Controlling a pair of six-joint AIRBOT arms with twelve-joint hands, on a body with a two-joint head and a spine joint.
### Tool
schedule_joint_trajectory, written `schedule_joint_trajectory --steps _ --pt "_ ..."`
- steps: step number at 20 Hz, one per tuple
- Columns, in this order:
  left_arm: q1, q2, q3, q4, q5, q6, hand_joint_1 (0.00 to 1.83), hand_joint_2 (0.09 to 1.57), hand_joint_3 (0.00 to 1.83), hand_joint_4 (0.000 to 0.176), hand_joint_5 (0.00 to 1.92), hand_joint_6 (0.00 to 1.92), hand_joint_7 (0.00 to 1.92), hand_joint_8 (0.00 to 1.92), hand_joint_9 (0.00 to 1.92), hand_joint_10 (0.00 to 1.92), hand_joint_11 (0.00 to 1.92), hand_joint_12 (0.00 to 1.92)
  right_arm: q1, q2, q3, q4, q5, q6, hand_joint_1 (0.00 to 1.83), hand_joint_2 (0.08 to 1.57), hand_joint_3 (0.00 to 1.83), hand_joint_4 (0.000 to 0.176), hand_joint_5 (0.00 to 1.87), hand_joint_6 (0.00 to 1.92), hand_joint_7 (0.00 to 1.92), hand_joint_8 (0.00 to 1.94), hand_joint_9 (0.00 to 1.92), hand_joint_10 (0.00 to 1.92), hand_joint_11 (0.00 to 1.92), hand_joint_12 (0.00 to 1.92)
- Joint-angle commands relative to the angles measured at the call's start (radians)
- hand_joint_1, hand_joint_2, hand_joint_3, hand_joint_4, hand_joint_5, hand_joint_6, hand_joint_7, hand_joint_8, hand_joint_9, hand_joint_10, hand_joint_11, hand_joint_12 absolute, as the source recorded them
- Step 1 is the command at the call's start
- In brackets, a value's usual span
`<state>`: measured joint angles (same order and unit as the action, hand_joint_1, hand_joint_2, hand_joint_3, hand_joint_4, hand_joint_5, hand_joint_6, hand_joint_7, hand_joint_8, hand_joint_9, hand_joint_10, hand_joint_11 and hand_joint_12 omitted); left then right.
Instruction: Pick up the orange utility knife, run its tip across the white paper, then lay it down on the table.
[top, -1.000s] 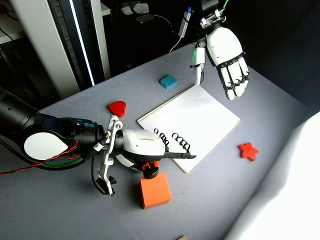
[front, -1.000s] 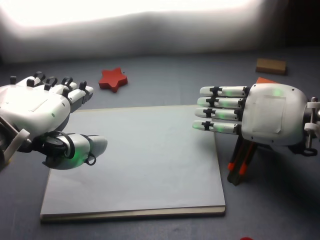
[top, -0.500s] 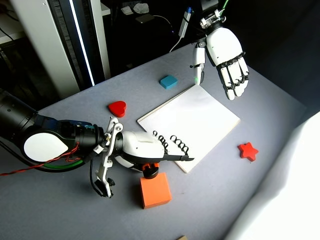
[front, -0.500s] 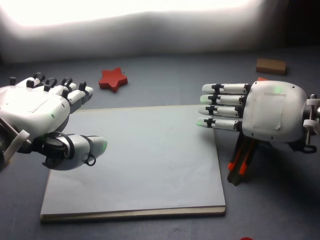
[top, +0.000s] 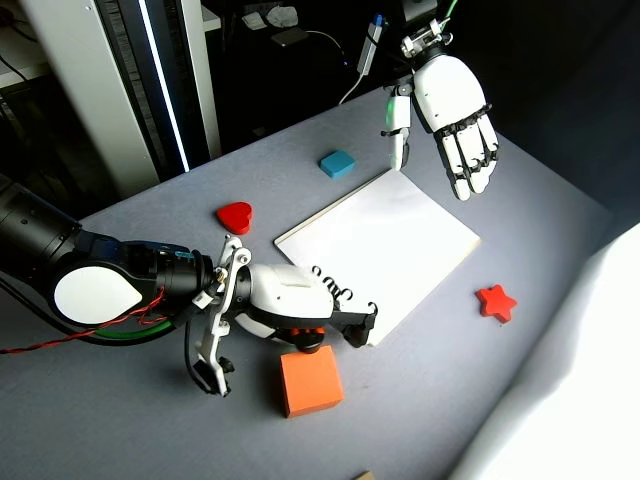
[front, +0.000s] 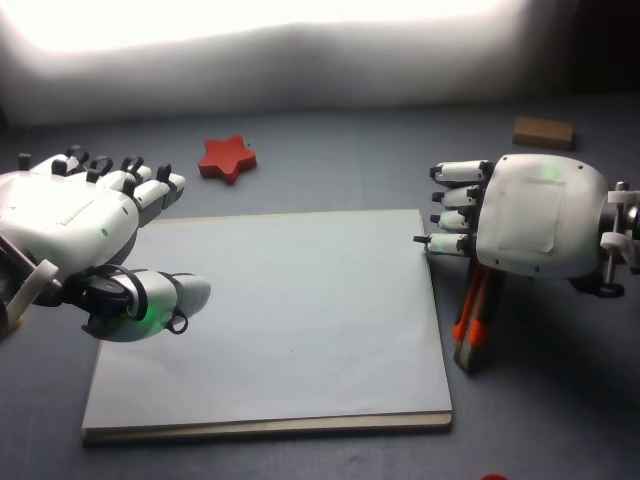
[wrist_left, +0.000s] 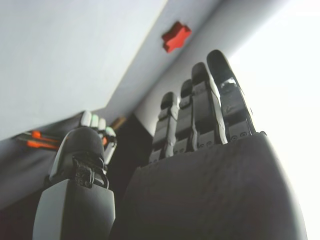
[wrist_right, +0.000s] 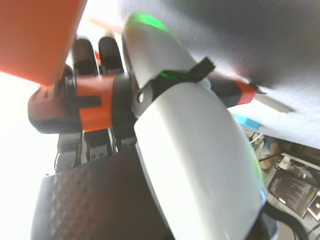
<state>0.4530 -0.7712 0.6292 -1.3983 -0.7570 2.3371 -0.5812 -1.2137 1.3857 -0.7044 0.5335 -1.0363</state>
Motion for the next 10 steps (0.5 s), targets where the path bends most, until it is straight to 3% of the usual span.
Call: schedule_joint_trajectory --steps 1,2,3,6,7,8,9,10 --pt "-0.005 0.002 0.004 0.061 -0.058 0.003 0.08 1.30 0.00 0.053 0.03 0.00 0.07 0.00 0.20 0.01 0.00 0.84 0.006 0.005 0.002 0.019 0.068 -0.012 1.13 1.33 0.00 0.000 0.59 1.42 0.67 1.73 0.52 1.87 0.46 1.91" --pt "-0.005 0.002 0.004 0.061 -0.058 0.003 0.10 1.29 0.00 0.052 0.05 0.01 0.08 0.01 0.20 0.01 0.00 0.81 0.007 0.005 0.002 0.019 0.070 -0.013 1.13 1.33 0.00 0.000 0.59 1.43 0.65 1.79 0.65 1.91 0.58 1.92" --pt "-0.005 0.002 0.004 0.061 -0.058 0.003 0.09 1.29 0.00 0.055 0.06 0.01 0.10 0.01 0.22 0.01 0.00 0.81 0.007 0.005 0.002 0.019 0.070 -0.013 1.08 1.29 0.00 0.000 0.66 1.47 0.76 1.91 0.82 1.92 0.74 1.92" --pt "-0.005 0.002 0.004 0.061 -0.058 0.003 0.05 1.30 0.00 0.052 0.04 0.00 0.09 0.00 0.21 0.01 0.00 0.83 0.006 0.006 0.002 0.019 0.085 -0.018 1.03 1.32 0.01 0.000 0.63 1.60 1.17 1.94 1.28 1.92 1.23 1.92" --pt "-0.005 0.002 0.004 0.061 -0.058 0.003 0.07 1.30 0.00 0.050 0.05 0.00 0.08 0.00 0.22 0.01 0.00 0.85 0.006 0.006 0.002 0.019 0.092 -0.020 1.21 1.34 0.01 0.000 0.93 1.86 1.32 1.94 1.43 1.92 1.41 1.92" --pt "-0.005 0.002 0.004 0.061 -0.058 0.003 0.07 1.30 0.00 0.050 0.05 0.00 0.08 0.00 0.22 0.01 0.00 0.85 0.006 0.006 0.002 0.019 0.100 -0.022 1.26 1.34 0.01 0.000 1.01 1.91 1.36 1.94 1.47 1.92 1.46 1.92" --pt "-0.004 0.002 0.005 0.061 -0.058 0.003 0.07 1.29 0.00 0.054 0.05 0.00 0.08 0.00 0.22 0.00 0.00 0.84 0.006 0.006 0.002 0.019 0.103 -0.023 1.47 1.27 0.00 0.000 1.19 1.92 1.46 1.94 1.59 1.92 1.64 1.92" --pt "-0.004 0.002 0.005 0.062 -0.058 0.003 0.07 1.29 0.00 0.054 0.05 0.00 0.08 0.00 0.22 0.00 0.00 0.84 0.006 0.006 0.002 0.019 0.105 -0.025 1.47 1.27 0.00 0.000 1.19 1.92 1.46 1.94 1.59 1.92 1.64 1.92"
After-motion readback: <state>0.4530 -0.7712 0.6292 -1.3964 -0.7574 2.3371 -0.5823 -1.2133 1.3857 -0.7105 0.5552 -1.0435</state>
